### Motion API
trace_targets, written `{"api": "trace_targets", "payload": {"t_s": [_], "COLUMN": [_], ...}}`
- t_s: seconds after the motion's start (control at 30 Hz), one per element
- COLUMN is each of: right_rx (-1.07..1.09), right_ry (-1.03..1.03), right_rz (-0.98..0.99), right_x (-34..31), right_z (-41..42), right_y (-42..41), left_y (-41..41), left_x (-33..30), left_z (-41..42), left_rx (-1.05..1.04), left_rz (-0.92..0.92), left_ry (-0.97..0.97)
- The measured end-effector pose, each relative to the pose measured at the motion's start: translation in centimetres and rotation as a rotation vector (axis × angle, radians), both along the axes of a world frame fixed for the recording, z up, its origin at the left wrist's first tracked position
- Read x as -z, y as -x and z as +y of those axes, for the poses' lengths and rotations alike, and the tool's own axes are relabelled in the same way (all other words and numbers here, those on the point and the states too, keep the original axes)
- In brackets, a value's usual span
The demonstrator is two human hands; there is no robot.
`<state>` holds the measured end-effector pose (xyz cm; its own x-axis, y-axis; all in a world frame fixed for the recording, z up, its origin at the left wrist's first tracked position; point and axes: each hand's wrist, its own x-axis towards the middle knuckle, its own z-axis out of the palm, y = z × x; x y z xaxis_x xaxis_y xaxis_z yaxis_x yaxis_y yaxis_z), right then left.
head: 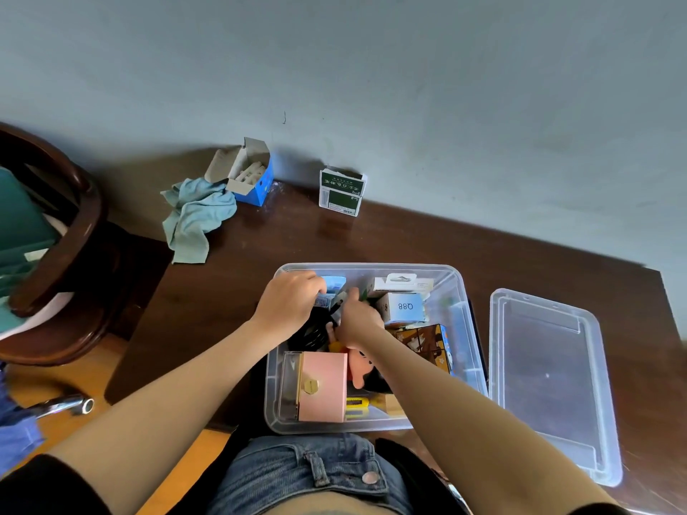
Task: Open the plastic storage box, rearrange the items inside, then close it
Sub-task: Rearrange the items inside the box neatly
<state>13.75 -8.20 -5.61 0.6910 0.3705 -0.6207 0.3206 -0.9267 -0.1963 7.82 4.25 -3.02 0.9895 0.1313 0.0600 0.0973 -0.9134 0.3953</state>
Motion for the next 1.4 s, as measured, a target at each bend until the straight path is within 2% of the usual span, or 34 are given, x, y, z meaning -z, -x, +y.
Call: {"api": "trace_targets", "payload": {"t_s": [0.23,0.47,0.6,0.8,1.03,1.2,1.27,1.33,1.4], "right_rx": [0.086,-0.156,-0.134,0.058,0.390,0.609,0.645,0.644,0.612], "right_ry": [0.040,0.084,-0.007,-0.250,-0.727,-0.799,-0.770,-0.714,-0.640], "right_rz": [0.067,0.040,-0.015,-0.107,0.045,-0.107,-0.152,-0.184,-0.209], "right_x": [-1.0,-2.6,-3.5,-5.3,-9.0,-9.5,-9.3,-9.0,-8.6], "right_z": [0.7,0.1,-0.9,-3.0,-8.3,-13.1,-14.4,-15.3,-15.8], "right_y": [-1.2,-1.4,-0.5,0.7,-0.7,-2.1,-2.5,-2.7,-2.5], "left_y": [-0.1,0.0,0.1,0.1,0.2,0.2,-0.4,-1.6,-2.9], "left_x": [0.0,0.1,0.1,0.1,0.0,-0.8,-1.1,-1.2,-0.9], "left_z": [0.5,0.2,0.2,0.2,0.2,-1.7,-3.1,-4.4,-5.6], "left_rx": [-0.031,-0.031,-0.022,-0.004,0.004,0.065,0.132,0.168,0.215], "left_rz": [-0.035,-0.012,-0.023,-0.029,-0.006,-0.017,0.076,0.307,0.510], "left_ry": [0.040,0.034,0.028,0.023,0.055,0.226,0.337,0.433,0.387]}}
